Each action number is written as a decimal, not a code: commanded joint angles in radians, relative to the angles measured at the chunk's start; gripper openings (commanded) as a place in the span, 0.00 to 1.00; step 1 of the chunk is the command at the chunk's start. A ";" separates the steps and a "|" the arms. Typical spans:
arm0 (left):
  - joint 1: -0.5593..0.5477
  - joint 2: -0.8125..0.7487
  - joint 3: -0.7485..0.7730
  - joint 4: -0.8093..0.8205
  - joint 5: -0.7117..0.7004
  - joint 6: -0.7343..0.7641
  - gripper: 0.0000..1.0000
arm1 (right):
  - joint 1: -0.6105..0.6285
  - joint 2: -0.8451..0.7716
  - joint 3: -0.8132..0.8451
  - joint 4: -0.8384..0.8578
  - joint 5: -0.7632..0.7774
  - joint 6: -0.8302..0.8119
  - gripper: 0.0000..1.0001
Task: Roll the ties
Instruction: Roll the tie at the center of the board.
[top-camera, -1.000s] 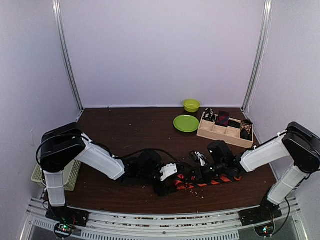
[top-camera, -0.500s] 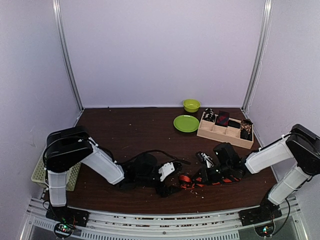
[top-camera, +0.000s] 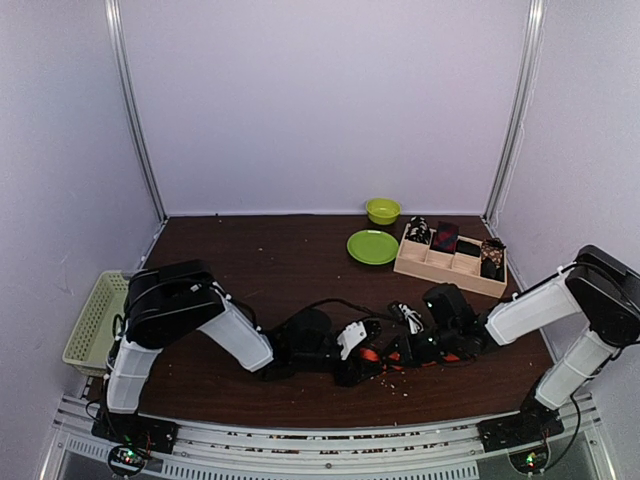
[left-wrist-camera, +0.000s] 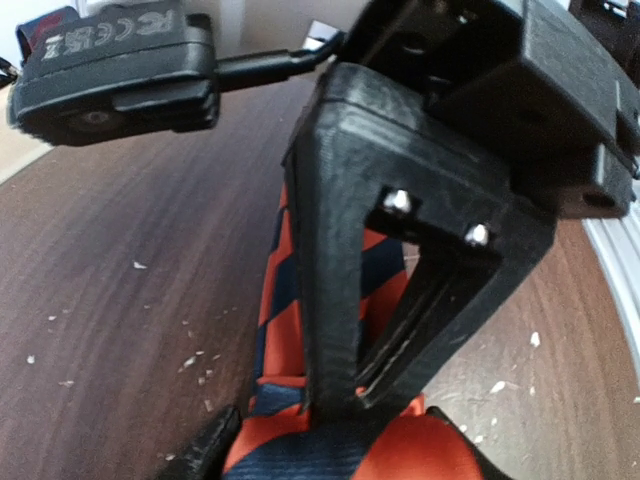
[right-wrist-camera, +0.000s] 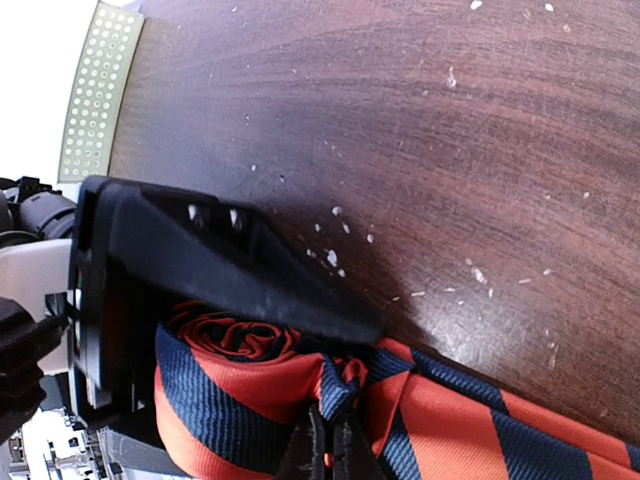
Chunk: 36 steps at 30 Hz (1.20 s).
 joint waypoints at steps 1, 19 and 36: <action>-0.008 0.021 0.034 0.009 0.022 -0.017 0.51 | 0.021 0.074 -0.039 -0.139 0.136 0.012 0.00; -0.008 -0.102 0.120 -0.843 -0.018 0.271 0.27 | -0.038 -0.178 -0.040 -0.125 -0.013 0.066 0.40; -0.008 -0.076 0.150 -0.892 -0.020 0.266 0.27 | 0.047 -0.045 0.007 0.063 -0.035 0.236 0.40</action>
